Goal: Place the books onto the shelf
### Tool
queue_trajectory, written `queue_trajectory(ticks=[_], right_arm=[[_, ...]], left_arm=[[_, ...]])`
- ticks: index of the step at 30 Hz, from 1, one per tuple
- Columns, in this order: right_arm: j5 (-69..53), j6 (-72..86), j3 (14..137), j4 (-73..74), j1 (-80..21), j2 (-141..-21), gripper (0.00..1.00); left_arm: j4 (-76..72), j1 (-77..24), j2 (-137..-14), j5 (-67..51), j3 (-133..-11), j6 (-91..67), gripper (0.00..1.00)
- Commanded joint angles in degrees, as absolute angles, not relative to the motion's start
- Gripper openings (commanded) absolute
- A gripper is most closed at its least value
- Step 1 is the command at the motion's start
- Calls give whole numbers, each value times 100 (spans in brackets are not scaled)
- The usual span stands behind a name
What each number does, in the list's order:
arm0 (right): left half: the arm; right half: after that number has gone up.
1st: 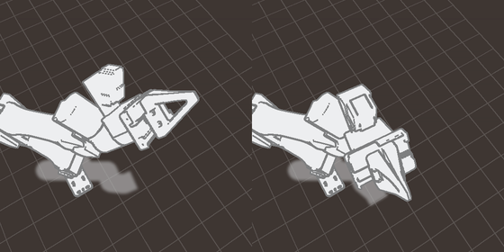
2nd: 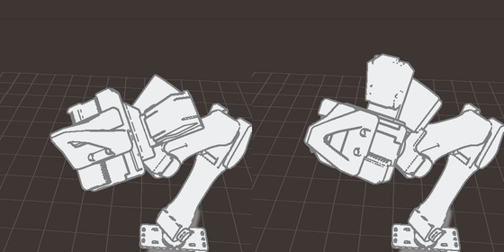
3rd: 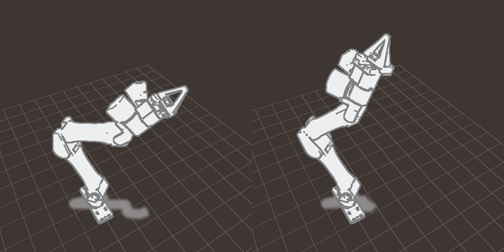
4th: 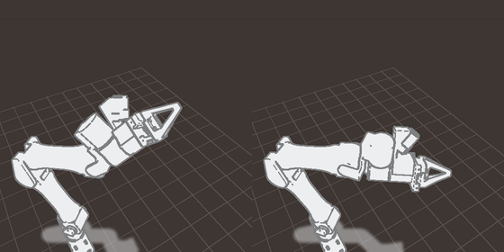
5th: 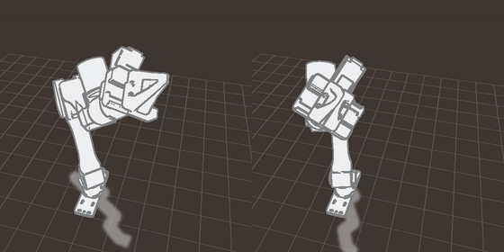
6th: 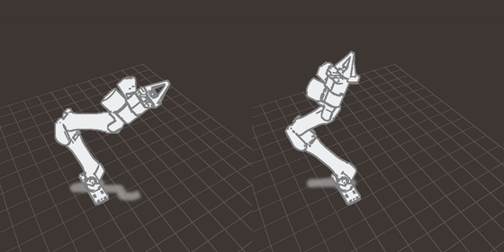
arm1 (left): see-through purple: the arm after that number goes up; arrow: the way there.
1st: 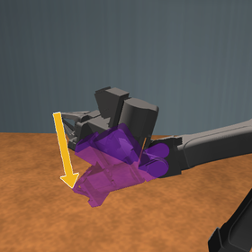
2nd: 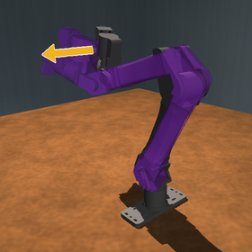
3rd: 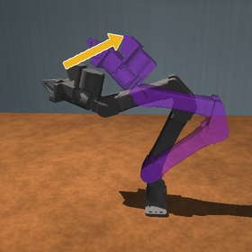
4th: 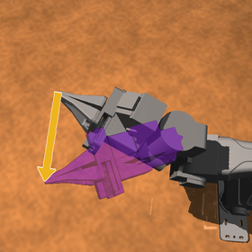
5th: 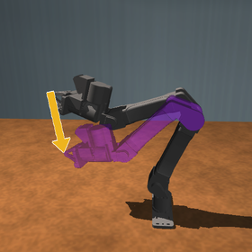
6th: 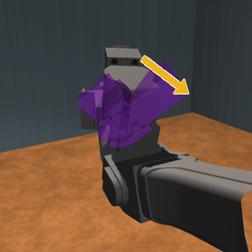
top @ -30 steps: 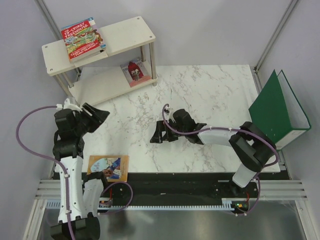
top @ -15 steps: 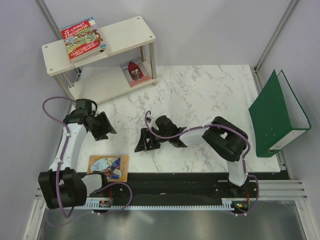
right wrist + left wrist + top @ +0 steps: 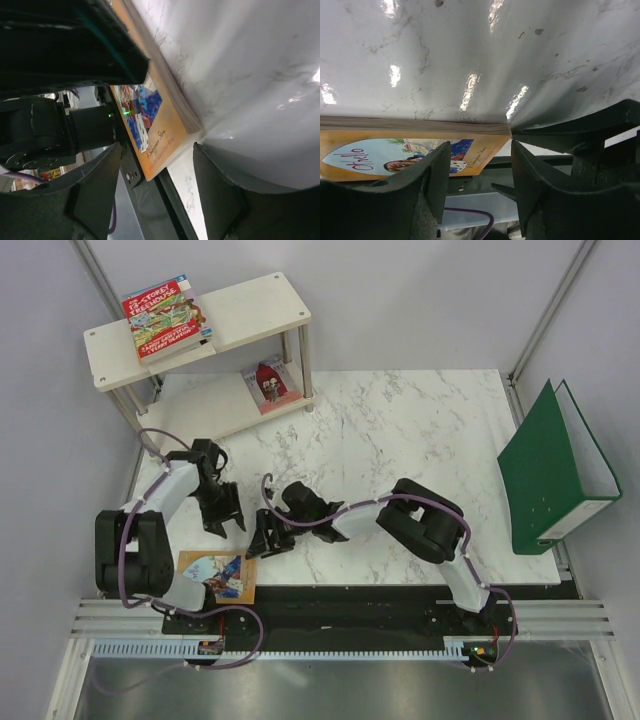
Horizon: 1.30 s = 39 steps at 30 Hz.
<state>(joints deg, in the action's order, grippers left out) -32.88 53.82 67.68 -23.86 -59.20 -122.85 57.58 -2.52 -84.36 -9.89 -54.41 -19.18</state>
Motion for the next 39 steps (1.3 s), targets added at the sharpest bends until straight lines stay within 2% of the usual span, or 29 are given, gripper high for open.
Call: queue_trajectory(ticks=[1, 5, 12, 19, 22, 23, 26, 29, 39], right_arm=[[-3445, 5511, 7005, -2162, -6117, -12472, 66], [-3463, 5563, 6996, -2145, -6196, -12445, 63], [-3217, 5651, 7163, -2032, -6249, -12489, 52], [-2584, 5730, 7251, -1942, -6249, -12533, 46], [-2365, 5827, 7321, -1890, -6240, -12638, 35], [-2242, 5853, 7365, -1846, -6232, -12682, 26], [-2145, 5897, 7496, -1837, -6231, -12796, 11], [-2013, 5862, 7663, -1705, -6240, -12902, 1], [-1565, 5643, 7225, -1556, -6091, -12490, 0]], left_arm=[[5880, -509, -8894, -923, -5590, -1644, 58], [5880, -685, -9237, -896, -5625, -1644, 58], [5889, -721, -9413, -905, -5651, -1644, 57], [5871, -861, -9667, -1011, -5590, -1644, 52], [5862, -940, -9756, -1037, -5599, -1644, 52], [5862, -958, -9765, -1046, -5599, -1644, 52], [5854, -976, -9773, -1046, -5599, -1644, 52], [5854, -984, -9765, -1028, -5599, -1644, 51], [5933, -976, -9467, -361, -5818, -1775, 51]])
